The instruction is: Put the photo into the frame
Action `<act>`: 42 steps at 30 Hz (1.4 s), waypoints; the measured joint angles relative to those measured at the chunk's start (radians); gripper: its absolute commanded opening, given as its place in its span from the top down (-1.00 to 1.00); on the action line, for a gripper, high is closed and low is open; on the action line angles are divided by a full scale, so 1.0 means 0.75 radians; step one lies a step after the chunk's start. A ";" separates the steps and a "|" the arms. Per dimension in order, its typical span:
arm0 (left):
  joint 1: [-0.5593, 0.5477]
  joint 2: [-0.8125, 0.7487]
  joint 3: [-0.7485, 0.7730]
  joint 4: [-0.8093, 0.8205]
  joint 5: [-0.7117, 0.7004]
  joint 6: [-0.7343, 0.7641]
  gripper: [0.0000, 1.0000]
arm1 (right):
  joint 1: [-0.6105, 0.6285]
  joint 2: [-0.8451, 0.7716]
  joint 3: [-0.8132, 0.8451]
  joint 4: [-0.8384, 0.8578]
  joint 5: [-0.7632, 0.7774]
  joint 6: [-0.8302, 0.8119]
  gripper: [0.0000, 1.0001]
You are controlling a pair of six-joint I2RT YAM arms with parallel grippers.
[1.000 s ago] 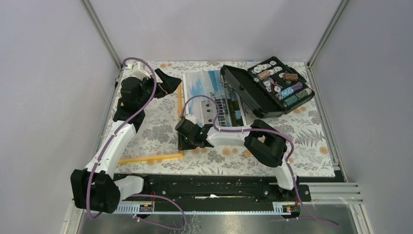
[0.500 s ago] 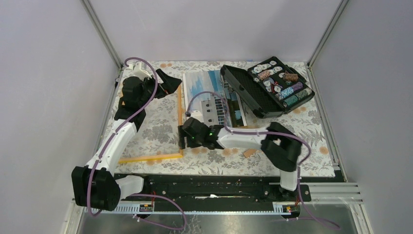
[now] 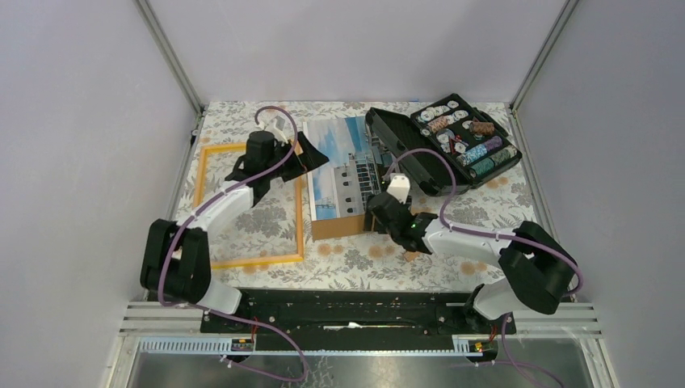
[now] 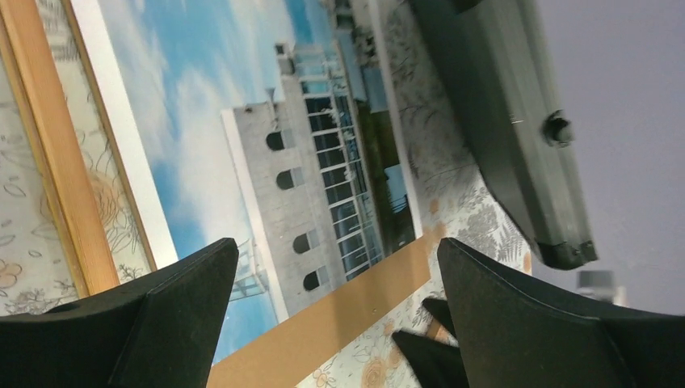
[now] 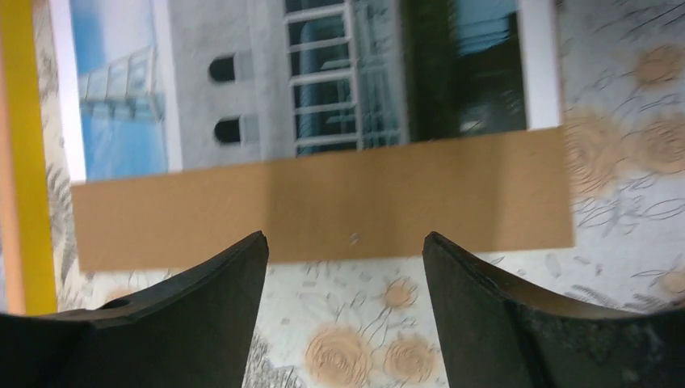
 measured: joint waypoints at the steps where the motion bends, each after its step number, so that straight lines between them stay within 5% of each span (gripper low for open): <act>1: -0.006 0.024 0.000 -0.009 -0.001 -0.007 -0.97 | -0.030 0.002 -0.005 0.009 0.010 -0.006 -0.42; 15: -0.084 0.170 -0.065 -0.138 -0.208 -0.200 -0.97 | -0.078 0.296 0.049 0.411 0.160 -0.081 0.06; 26: -0.091 0.156 -0.181 -0.097 -0.229 -0.224 -0.98 | -0.123 0.431 0.004 0.657 0.075 -0.048 0.08; 42: -0.119 0.129 -0.290 -0.005 -0.193 -0.140 -0.97 | -0.148 0.429 -0.019 0.710 0.027 0.009 0.07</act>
